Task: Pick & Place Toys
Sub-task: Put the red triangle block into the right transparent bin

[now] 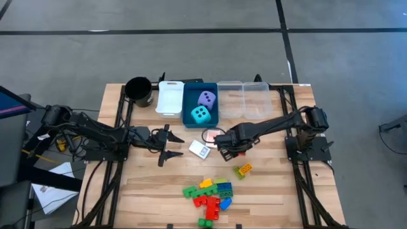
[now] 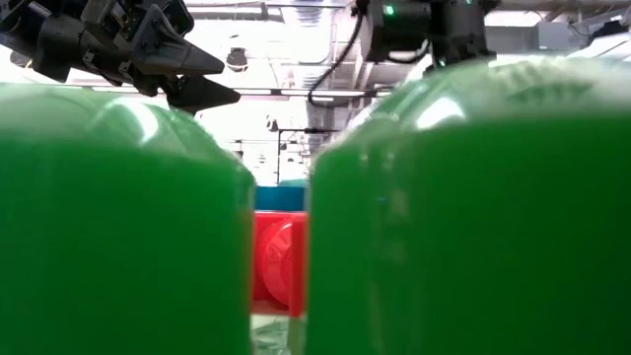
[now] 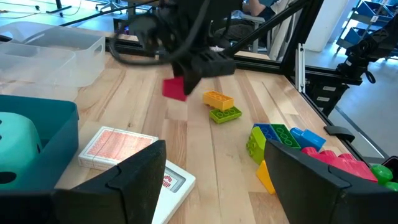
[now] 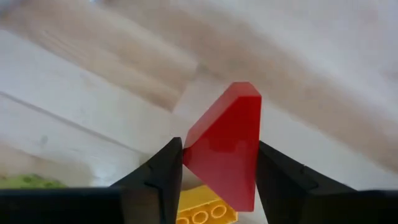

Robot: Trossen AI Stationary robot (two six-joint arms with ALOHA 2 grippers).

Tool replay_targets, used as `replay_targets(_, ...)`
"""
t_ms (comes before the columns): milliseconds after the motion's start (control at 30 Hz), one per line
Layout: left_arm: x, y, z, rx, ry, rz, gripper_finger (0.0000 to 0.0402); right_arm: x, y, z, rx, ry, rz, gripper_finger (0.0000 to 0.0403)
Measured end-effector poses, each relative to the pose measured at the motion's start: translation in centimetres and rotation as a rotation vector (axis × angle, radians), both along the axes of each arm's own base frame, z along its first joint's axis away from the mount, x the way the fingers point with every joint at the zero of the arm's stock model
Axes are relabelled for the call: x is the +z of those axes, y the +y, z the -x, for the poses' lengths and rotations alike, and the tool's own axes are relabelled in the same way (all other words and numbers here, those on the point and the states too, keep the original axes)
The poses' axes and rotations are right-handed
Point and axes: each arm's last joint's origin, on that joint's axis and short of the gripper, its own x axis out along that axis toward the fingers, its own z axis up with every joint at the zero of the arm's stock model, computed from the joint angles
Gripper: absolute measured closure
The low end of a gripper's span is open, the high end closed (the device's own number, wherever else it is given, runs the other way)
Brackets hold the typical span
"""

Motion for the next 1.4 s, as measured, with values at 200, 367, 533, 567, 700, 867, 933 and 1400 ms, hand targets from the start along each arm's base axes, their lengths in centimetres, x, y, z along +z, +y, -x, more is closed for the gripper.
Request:
replay_targets(200, 0.0, 0.0, 0.0, 0.0, 0.0, 0.0, 0.0135, 3.6, -0.5, -0.8, 0.014, -0.02, 0.204, 0.0246)
replay_targets(367, 0.0, 0.0, 0.0, 0.0, 0.0, 0.0, 0.0135, 6.3, -1.3, -1.0, -0.011, -0.044, 0.421, 0.0246)
replay_targets(533, 0.0, 0.0, 0.0, 0.0, 0.0, 0.0, 0.0135, 7.6, -2.7, -0.6, -0.064, -0.026, 0.623, 0.0246)
replay_targets(567, 0.0, 0.0, 0.0, 0.0, 0.0, 0.0, 0.0135, 7.7, -3.0, -0.4, -0.075, -0.013, 0.658, 0.0246)
replay_targets(700, 0.0, 0.0, 0.0, 0.0, 0.0, 0.0, 0.0135, 8.1, -4.6, 0.3, -0.124, 0.035, 0.796, 0.0246)
replay_targets(867, 0.0, 0.0, 0.0, 0.0, 0.0, 0.0, 0.0135, 8.3, -7.7, 0.6, -0.186, 0.077, 0.879, 0.0246)
replay_targets(933, 0.0, 0.0, 0.0, 0.0, 0.0, 0.0, 0.0135, 8.3, -9.4, 0.9, -0.202, 0.116, 0.878, 0.0246)
replay_targets(1400, 0.0, 0.0, 0.0, 0.0, 0.0, 0.0, 0.0135, 7.9, -19.1, 3.0, -0.276, 0.222, 0.717, 0.0242)
